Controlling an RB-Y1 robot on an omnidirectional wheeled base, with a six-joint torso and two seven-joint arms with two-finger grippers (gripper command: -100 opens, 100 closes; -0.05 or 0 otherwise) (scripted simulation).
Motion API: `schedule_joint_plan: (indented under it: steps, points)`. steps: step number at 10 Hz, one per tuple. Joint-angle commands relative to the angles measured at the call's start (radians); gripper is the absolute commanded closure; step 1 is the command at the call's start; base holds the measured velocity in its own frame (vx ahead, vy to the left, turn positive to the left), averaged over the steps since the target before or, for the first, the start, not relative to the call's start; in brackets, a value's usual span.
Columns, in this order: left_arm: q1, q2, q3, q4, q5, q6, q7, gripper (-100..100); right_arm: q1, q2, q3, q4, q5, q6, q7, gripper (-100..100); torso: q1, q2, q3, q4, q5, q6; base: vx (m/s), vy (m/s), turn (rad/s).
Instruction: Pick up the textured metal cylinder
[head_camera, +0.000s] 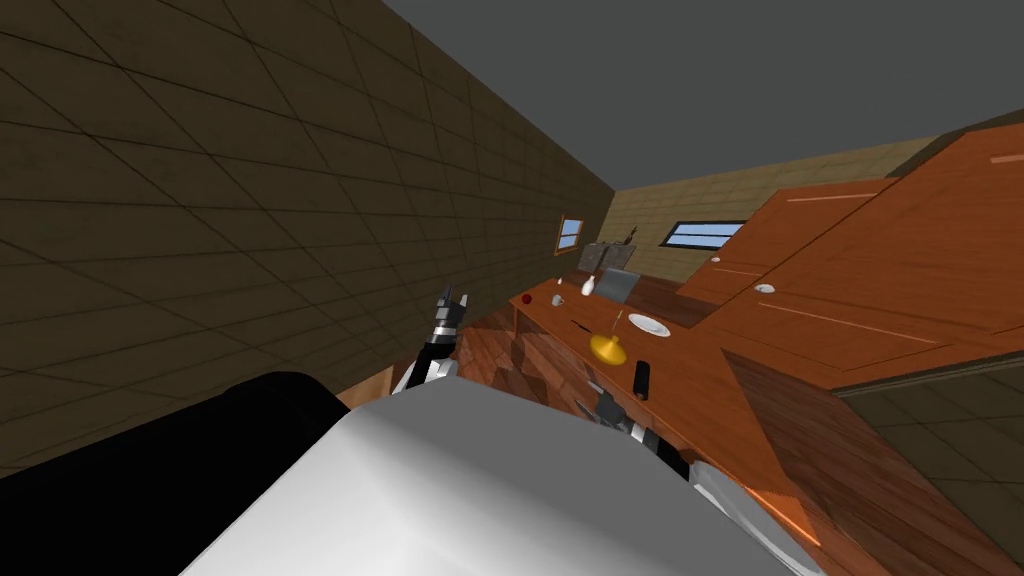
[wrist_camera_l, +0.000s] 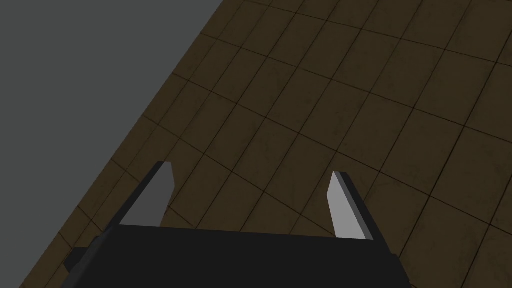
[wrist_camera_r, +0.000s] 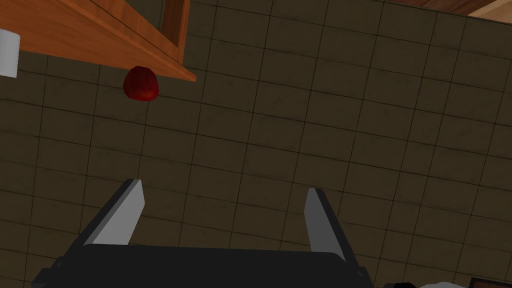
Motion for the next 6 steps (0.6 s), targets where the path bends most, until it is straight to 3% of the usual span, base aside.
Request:
schedule_joint_plan:
  steps: [1, 2, 5, 6]
  points:
    - [0.0, 0.0, 0.0, 0.0, 0.0, 0.0, 0.0, 0, -0.007, -0.013, 0.001, 0.041, 0.05, -0.011, 0.02, -100, 0.0, 0.0, 0.0, 0.0, 0.0, 0.0, -0.028, -0.033, 0.139]
    - [0.0, 0.0, 0.0, 0.0, 0.0, 0.0, 0.0, 0, -0.007, -0.013, 0.001, 0.041, 0.061, -0.011, 0.02, -100, 0.0, 0.0, 0.0, 0.0, 0.0, 0.001, -0.01, -0.01, -0.009]
    - [0.0, 0.0, 0.0, 0.0, 0.0, 0.0, 0.0, 0, -0.045, -0.061, 0.007, 0.141, 0.158, -0.036, 0.08, -100, 0.001, -0.001, -0.001, 0.0, 0.0, 0.001, -0.025, -0.025, 0.212]
    - [0.0, 0.0, 0.0, 0.0, 0.0, 0.0, 0.0, 0, -0.045, -0.061, 0.007, 0.142, 0.189, -0.036, 0.08, -100, 0.0, -0.001, 0.0, 0.0, 0.0, 0.0, -0.029, -0.036, 0.13]
